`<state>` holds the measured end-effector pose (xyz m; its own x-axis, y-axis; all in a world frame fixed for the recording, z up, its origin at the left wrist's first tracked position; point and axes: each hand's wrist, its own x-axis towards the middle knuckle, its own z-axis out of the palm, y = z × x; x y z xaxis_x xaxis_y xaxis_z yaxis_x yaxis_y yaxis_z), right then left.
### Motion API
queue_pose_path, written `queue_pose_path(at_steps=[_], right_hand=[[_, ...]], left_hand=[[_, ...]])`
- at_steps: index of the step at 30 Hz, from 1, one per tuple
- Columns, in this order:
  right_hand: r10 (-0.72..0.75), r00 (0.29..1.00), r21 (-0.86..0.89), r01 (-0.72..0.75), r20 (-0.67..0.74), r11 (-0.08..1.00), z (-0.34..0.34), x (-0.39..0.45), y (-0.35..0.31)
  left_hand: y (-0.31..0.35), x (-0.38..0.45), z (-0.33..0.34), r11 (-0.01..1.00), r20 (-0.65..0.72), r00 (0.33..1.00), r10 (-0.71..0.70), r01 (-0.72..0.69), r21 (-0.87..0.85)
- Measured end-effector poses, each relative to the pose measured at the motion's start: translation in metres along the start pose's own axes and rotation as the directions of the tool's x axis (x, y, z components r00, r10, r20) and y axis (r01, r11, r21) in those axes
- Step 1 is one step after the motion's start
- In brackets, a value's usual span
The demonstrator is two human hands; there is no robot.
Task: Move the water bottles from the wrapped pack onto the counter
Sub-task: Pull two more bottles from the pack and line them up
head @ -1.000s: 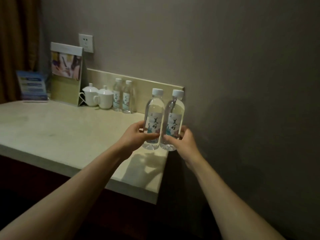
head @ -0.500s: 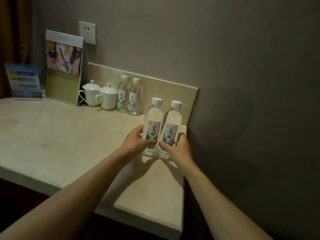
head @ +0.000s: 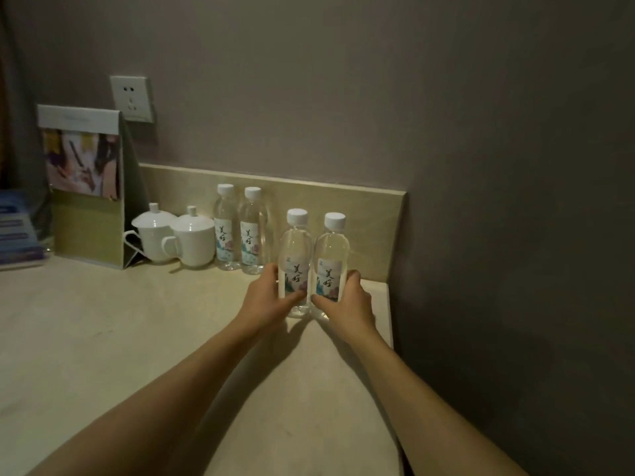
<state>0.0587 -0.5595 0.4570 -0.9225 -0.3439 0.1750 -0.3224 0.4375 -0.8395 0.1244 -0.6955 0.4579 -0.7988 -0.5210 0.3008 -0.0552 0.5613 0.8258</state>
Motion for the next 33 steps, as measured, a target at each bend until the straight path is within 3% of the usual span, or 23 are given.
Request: queue_pose_path(at_steps=[9,19,23,26,29,33], right_hand=[[-0.002,0.998,-0.134,-0.008,-0.071,0.991,0.013,0.039,0.001],[0.027,0.996,-0.124,-0.037,-0.083,0.992,0.024,0.056,-0.010],[0.041,0.994,-0.135,-0.055,-0.104,0.989,0.033,0.061,-0.017],[0.071,0.991,-0.142,-0.086,-0.113,0.986,0.041,0.065,-0.021],[0.093,0.987,-0.151,-0.112,-0.131,0.982,0.048,0.069,-0.027],[0.101,0.984,-0.143,-0.122,-0.148,0.982,0.059,0.073,-0.034]], left_hand=[[-0.011,0.036,0.014,0.990,-0.016,0.994,0.107,-0.105,0.092],[-0.023,0.057,0.013,0.962,-0.054,0.989,0.136,-0.119,0.248],[-0.028,0.061,0.014,0.977,-0.127,0.986,0.109,-0.083,0.196],[-0.033,0.071,0.006,0.984,-0.108,0.988,0.111,-0.094,0.152],[-0.036,0.083,-0.007,0.949,-0.028,0.989,0.148,-0.134,0.285],[-0.039,0.090,-0.014,0.780,0.029,0.981,0.192,-0.171,0.603]])
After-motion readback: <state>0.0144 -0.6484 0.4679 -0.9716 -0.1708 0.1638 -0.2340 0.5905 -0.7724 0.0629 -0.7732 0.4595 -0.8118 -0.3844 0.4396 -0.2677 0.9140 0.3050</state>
